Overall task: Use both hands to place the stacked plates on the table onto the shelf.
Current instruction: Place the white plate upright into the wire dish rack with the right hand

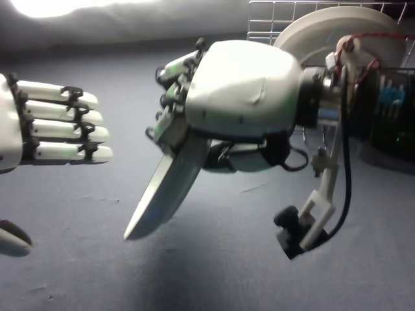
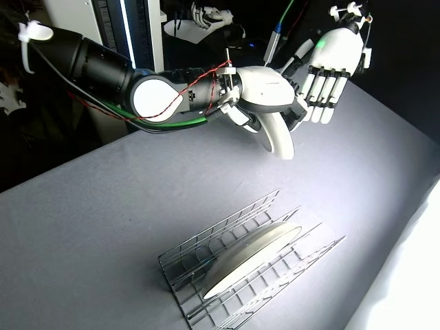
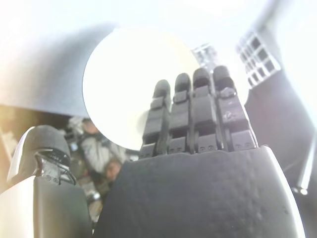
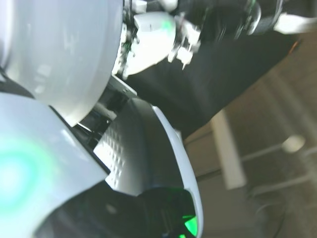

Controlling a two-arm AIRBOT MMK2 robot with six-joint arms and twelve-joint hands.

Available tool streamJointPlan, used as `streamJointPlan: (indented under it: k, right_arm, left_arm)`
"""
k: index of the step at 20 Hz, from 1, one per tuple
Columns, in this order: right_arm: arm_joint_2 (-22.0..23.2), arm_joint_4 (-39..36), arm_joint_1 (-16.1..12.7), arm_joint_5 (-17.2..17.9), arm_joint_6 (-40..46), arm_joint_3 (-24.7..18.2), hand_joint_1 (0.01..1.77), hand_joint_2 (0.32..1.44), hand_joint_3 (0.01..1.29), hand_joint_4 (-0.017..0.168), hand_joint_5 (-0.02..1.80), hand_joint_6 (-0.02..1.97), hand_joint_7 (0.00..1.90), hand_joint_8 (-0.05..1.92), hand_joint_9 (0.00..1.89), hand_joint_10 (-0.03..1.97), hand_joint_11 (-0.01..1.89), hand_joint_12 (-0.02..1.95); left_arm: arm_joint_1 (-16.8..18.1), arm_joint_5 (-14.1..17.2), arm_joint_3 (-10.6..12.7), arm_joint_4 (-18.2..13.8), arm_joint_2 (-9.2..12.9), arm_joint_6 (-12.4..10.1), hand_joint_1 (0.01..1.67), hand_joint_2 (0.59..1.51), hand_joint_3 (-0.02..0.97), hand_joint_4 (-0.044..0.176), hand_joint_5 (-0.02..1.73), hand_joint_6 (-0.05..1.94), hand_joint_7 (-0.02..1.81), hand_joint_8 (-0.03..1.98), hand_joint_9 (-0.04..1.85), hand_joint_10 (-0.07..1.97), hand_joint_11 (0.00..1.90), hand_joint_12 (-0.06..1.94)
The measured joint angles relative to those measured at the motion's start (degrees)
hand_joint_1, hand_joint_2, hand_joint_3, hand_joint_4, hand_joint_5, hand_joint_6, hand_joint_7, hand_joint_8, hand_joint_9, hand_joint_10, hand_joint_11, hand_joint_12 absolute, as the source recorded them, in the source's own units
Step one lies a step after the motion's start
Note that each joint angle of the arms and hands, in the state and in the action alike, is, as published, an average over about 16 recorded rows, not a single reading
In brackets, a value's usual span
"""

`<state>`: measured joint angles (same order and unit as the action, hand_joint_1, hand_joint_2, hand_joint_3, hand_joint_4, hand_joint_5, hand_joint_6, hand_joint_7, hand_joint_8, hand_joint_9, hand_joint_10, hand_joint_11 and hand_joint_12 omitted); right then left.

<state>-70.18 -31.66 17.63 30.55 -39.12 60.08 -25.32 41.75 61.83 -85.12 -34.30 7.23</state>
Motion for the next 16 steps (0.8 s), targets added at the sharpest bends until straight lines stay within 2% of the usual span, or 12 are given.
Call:
streamJointPlan:
  k: [9,16]
  right_arm:
    - [3.34,13.9,-2.37,-0.78,4.26,-1.83,1.35,1.0,0.01,-0.002,0.95,0.94,1.06,0.84,0.89,1.18,0.53,1.45]
    - [5.32,22.19,-4.43,-1.65,7.02,-2.62,1.35,1.0,0.01,-0.001,0.95,0.95,1.07,0.83,0.9,1.17,0.55,1.43]
  left_arm:
    - [0.74,-5.47,-1.67,-4.47,2.58,0.05,0.02,1.051,0.014,-0.003,0.14,0.01,0.15,0.0,0.13,0.01,0.05,0.17]
    - [0.74,-7.91,-2.66,-6.54,3.43,0.14,0.01,1.051,0.013,-0.003,0.13,0.01,0.14,0.0,0.13,0.01,0.05,0.17]
